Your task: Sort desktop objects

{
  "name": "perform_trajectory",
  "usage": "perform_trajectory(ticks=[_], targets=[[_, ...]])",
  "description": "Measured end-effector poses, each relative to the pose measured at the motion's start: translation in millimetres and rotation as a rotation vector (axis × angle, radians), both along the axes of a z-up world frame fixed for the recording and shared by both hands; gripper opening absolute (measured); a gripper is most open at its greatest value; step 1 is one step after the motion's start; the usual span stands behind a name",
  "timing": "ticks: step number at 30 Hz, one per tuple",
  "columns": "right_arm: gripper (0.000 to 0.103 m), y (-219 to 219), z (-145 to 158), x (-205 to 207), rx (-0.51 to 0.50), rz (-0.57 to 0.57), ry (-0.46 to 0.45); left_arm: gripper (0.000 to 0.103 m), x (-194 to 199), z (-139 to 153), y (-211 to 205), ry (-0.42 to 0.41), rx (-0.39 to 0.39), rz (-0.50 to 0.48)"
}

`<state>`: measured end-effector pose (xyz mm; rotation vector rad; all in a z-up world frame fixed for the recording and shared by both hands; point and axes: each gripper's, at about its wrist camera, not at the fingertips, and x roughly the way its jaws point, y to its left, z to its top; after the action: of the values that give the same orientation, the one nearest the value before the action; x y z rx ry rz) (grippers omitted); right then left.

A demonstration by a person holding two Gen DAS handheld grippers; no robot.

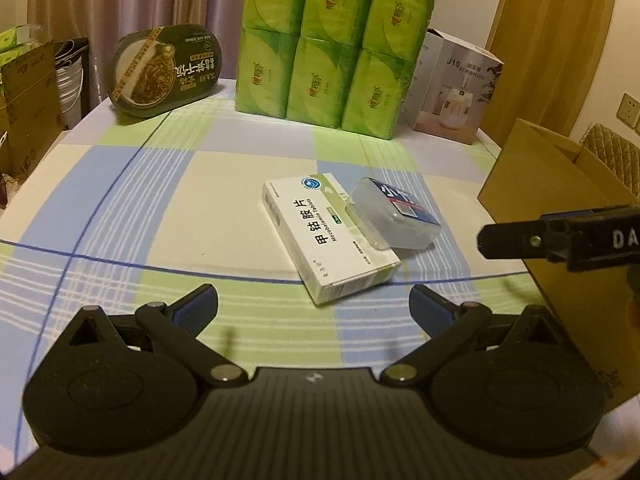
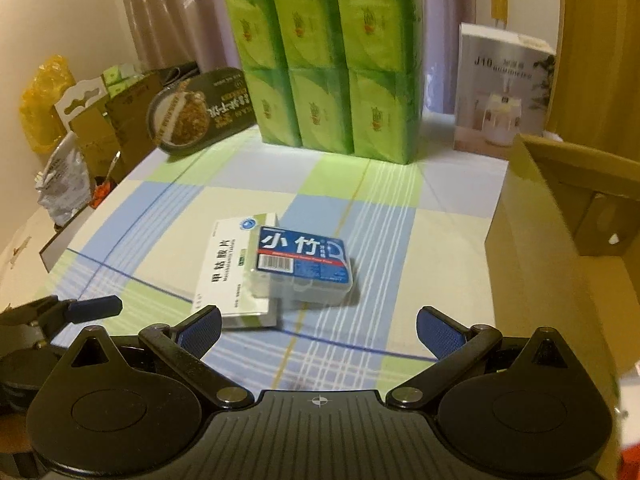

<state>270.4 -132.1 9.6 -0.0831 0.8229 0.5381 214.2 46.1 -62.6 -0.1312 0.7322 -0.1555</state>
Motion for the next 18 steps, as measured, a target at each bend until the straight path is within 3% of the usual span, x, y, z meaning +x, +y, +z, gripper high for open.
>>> perform_trajectory(ticks=[18], targets=[[0.101,20.0,-23.1,64.6,0.054,0.059,0.12,0.1,38.0,-29.8,-34.5,-0.059,0.015,-0.032]])
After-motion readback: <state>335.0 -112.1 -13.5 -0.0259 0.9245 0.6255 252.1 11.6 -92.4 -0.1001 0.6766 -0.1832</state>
